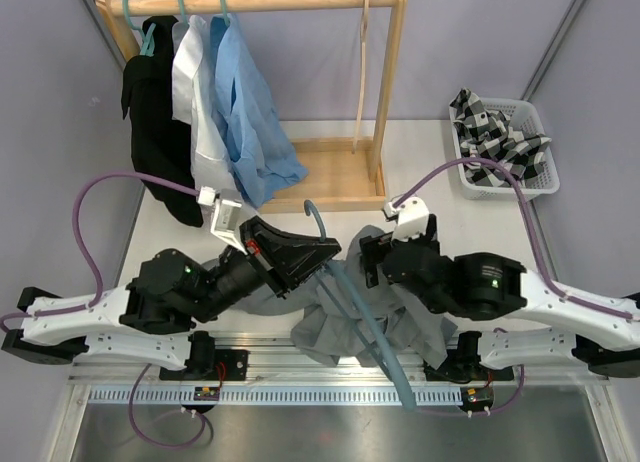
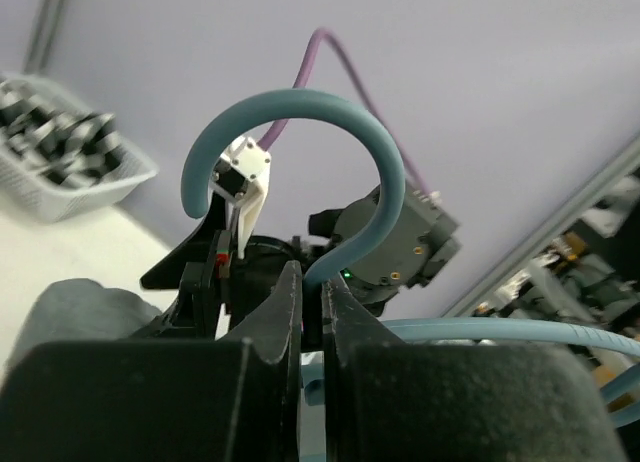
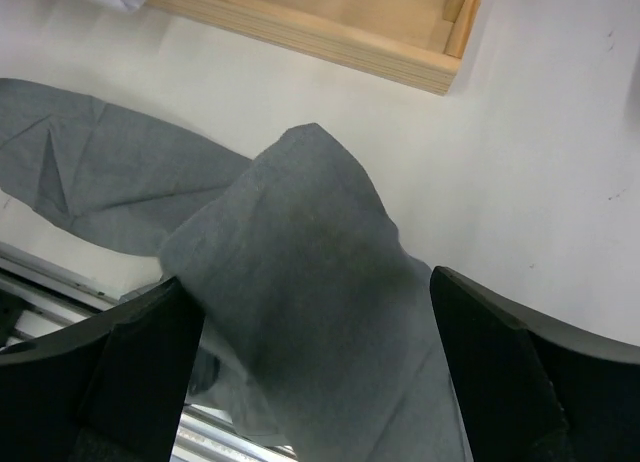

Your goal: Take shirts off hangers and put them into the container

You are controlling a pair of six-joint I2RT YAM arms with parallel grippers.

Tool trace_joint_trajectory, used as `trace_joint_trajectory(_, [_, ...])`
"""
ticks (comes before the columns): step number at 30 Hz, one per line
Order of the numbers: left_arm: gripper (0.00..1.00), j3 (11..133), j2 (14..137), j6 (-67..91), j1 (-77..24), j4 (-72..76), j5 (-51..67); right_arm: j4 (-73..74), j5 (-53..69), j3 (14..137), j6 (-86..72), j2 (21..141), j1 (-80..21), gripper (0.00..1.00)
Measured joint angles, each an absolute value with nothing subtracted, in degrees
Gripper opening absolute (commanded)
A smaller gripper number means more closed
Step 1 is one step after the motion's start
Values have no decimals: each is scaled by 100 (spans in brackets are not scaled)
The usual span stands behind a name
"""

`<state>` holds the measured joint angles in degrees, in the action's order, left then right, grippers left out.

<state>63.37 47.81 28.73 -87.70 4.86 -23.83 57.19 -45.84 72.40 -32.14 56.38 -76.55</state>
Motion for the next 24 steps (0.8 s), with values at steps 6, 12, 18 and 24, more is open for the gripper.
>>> trace_joint_trajectory(6, [0,6307,4766,2851,-8785,-932,-3011,5470,-4563,7592,-2908,5909,-7655,99])
trace_joint_trajectory(12, [0,5942,4397,2902,-8785,-2200,-3424,5483,-4630,8805,-2502,5572,-7655,100])
trace_joint_trajectory(18, [0,5830,4281,2893,-8785,-2753,-3719,5524,-4091,9181,-2462,5572,-7655,99])
trace_joint_trajectory(24, [0,5924,4838,2777,-8759,-2759,-3701,5356,-2816,8901,-2563,6010,-7658,100])
